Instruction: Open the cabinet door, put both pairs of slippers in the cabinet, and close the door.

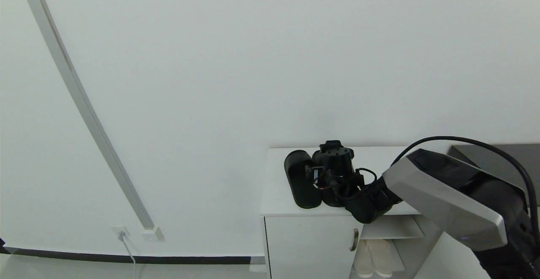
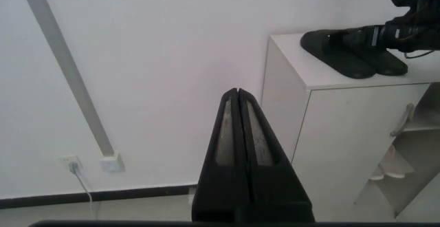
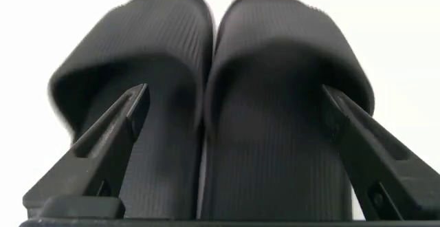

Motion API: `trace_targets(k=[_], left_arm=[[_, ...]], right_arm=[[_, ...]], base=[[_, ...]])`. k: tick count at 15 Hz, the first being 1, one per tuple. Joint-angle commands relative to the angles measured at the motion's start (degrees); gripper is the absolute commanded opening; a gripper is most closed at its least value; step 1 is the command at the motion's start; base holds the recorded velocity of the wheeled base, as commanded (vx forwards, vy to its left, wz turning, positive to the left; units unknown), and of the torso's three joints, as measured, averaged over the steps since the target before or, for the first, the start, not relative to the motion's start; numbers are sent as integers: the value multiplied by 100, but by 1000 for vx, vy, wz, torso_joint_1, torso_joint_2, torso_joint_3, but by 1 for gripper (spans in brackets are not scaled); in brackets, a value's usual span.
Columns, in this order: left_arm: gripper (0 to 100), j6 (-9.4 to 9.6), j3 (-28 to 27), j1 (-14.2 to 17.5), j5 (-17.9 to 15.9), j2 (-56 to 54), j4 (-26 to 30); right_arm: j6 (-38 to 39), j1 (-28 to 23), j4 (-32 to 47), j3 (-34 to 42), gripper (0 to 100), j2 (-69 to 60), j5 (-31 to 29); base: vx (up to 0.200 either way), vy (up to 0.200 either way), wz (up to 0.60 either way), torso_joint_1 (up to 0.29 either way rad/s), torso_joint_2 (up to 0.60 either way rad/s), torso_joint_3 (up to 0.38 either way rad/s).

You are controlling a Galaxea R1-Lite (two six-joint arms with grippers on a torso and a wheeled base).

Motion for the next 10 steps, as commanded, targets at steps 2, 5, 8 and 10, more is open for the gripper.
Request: trace_targets(k=[2,5,8,10], left_arm=[[0,-1,0,0,0,0,-1],[0,-1,0,0,0,0,-1],[0,-1,0,0,0,0,-1],[0,-1,0,0,0,0,-1]], right_arm=[[-131,-7,20,-358,100,346,-1],[-140,-16,143,-657,100,540,-1],[-140,-51,248,-982,100,742,-19],[-140,-51,248,-991,0,742,-19]], base=[[0,0,0,0,0,0],[0,0,0,0,0,0],[0,0,0,0,0,0],[0,0,0,0,0,0]])
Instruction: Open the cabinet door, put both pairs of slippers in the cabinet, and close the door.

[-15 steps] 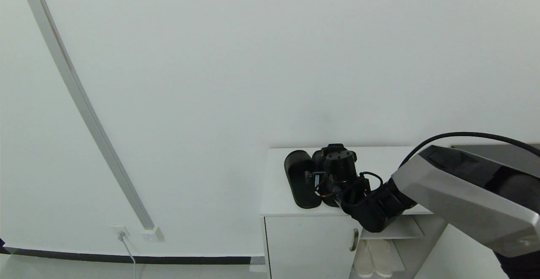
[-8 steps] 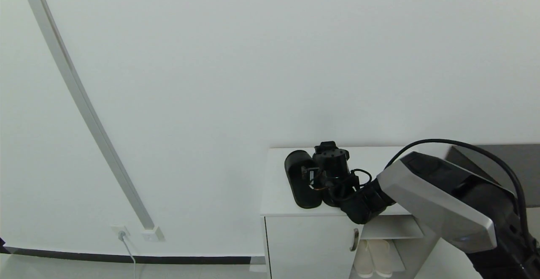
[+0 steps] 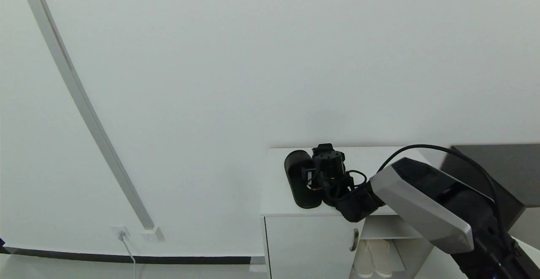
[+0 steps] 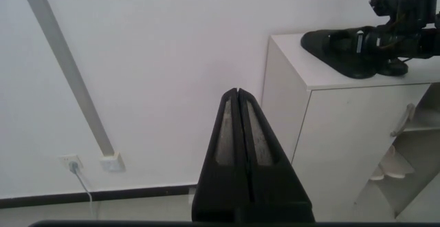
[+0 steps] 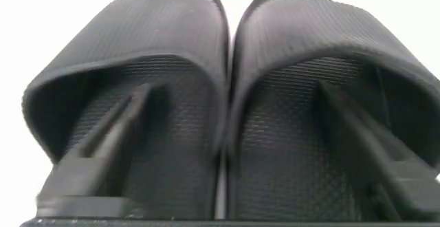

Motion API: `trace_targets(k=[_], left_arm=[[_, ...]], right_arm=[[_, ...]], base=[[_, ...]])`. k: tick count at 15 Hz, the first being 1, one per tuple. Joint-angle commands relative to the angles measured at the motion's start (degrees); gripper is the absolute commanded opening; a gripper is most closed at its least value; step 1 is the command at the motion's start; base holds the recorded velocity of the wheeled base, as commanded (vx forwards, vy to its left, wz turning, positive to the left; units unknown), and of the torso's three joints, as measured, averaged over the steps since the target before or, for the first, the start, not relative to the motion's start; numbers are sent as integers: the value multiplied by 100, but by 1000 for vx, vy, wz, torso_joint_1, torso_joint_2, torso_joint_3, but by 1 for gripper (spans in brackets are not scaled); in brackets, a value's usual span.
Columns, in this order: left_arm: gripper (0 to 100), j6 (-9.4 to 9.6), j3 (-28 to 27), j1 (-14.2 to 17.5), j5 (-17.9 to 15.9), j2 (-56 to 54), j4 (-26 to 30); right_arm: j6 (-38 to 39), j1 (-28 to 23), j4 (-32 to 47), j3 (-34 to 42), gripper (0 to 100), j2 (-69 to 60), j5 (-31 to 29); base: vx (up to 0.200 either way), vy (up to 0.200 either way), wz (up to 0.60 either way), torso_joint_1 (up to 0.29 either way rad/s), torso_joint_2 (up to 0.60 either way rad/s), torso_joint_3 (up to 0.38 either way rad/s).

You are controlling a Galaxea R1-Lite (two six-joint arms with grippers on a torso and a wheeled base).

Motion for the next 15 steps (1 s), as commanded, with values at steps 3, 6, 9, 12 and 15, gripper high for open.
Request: trace_targets(k=[3,6,9,12,15], left_arm=[[0,-1,0,0,-2,0,-1],[0,-1,0,0,-2,0,-1],[0,-1,0,0,-2,0,-1],[0,-9,0,0,-2,0,-1],[0,-9,0,0,-2,0,-1]], right_arm=[[-1,2,-9,-9,0,58,-9],[-1,10,-53,131,0,-109,-27],[-1,72,-475,1397,0,-1173,52],[-9,239,-809,3102,0,-2561,544],[-9,432,-818,4728,0,-4205,1186]], base=[[0,0,0,0,0,0],[0,0,0,0,0,0],[0,0,0,0,0,0],[0,0,0,0,0,0],[0,0,0,0,0,0]])
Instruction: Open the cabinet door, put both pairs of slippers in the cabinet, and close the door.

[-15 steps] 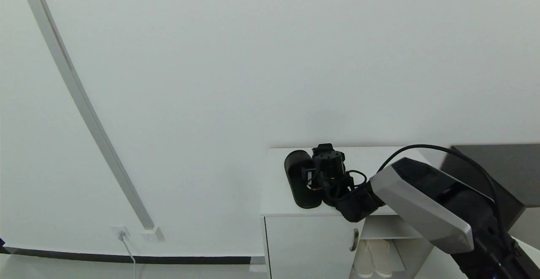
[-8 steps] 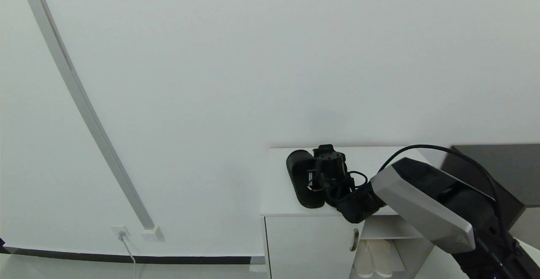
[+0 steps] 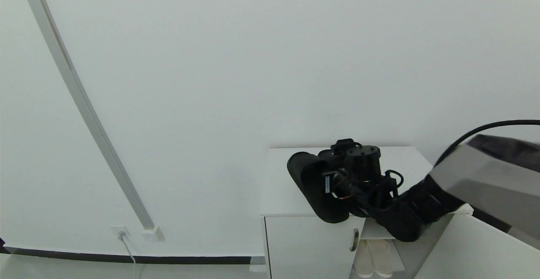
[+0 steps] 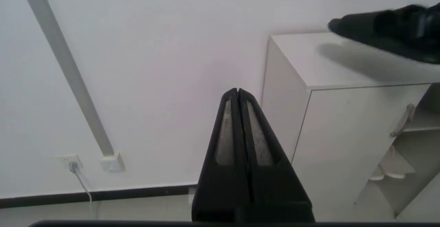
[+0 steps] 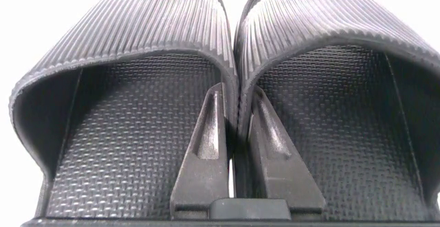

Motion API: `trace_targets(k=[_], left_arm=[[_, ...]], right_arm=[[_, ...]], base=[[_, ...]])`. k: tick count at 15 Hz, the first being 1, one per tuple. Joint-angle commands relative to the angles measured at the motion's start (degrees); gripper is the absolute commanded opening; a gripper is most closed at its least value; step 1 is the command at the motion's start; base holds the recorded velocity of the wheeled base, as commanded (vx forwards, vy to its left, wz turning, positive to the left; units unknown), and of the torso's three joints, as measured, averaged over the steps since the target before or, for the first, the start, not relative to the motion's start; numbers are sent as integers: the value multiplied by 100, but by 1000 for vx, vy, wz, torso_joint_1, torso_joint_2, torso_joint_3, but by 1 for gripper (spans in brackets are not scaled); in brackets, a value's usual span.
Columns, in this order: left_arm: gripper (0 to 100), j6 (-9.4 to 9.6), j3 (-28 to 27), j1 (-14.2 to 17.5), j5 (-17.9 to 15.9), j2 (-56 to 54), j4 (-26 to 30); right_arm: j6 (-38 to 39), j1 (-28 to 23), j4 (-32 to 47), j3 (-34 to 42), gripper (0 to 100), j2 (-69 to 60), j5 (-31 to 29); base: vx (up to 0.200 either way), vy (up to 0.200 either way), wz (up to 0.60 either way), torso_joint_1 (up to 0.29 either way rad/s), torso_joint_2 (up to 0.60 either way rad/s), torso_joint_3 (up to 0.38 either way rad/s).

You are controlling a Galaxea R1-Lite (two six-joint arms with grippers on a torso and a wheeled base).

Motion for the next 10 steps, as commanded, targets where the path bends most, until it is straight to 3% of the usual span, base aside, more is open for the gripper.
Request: trace_targets(k=[1,4,7,10], left_arm=[[0,4,0,0,-2,0,-1],[0,4,0,0,-2,0,-1],[0,-5,0,0,7,0,-1],[0,-13,0,0,7,0,-1]], right_arm=[[-1,258,-48,1578,0,-2033,546],[-1,680,145,2404,0,-3351,968],[17,1014,505,2501,0,-3861,1047],[17,1031,514,2501,0,-3879,1055]], base=[[0,0,0,0,0,0],[0,0,0,0,0,0],[0,0,0,0,0,0],[0,0,0,0,0,0]])
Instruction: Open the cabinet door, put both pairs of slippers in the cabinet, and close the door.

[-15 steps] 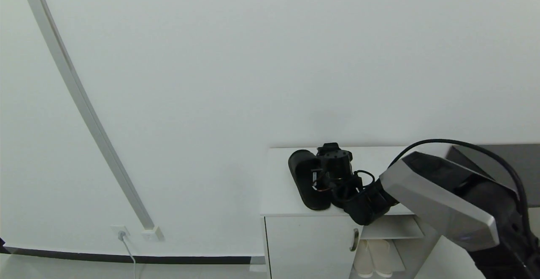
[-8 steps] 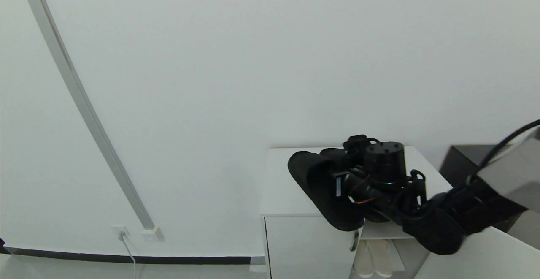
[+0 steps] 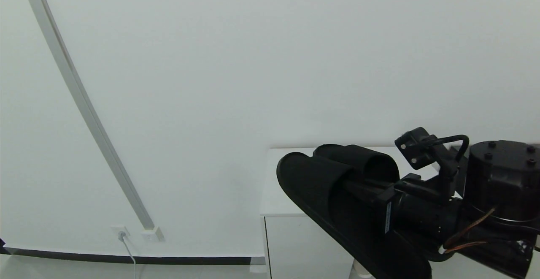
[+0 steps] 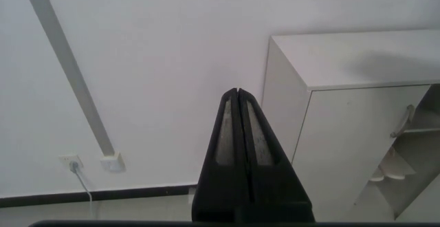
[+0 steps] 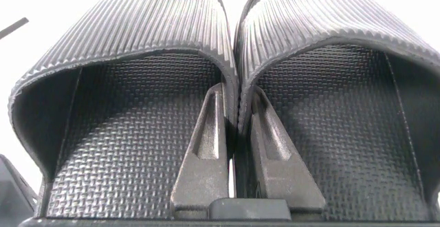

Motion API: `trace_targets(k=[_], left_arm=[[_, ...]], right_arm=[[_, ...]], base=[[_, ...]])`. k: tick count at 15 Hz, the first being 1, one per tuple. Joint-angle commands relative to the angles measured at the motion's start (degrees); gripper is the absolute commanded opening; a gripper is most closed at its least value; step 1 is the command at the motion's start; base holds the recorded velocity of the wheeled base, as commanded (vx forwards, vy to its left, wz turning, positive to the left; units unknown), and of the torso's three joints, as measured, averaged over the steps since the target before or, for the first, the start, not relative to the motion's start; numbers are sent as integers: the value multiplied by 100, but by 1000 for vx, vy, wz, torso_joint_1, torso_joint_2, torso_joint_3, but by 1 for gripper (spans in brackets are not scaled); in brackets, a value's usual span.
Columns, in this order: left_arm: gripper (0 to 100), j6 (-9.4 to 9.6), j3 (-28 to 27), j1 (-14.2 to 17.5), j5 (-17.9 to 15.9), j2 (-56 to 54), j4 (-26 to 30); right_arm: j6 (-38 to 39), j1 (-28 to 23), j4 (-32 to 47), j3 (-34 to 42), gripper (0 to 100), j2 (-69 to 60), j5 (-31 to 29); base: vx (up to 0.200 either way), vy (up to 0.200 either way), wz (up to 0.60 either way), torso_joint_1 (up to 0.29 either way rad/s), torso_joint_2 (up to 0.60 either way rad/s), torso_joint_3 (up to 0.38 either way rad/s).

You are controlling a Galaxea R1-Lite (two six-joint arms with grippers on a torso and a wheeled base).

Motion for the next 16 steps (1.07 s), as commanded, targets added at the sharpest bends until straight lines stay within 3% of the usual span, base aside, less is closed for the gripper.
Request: trace_targets(k=[1,6,13,16], left_arm=[[0,-1,0,2,1,0,-1],[0,-10,0,2,9,0,-1],[0,-10,0,2,1,0,-1],[0,-10,0,2,1,0,-1]], right_arm=[[0,40,0,58,0,-173,1],[-9,102,0,58,0,-147,-8],[-9,128,9,58,0,-147,-17],[-9,128,9,75,0,-147,-17]], base=[[0,0,0,0,0,0],[0,0,0,0,0,0],[-200,0,0,6,3,2],[0,0,0,0,0,0]])
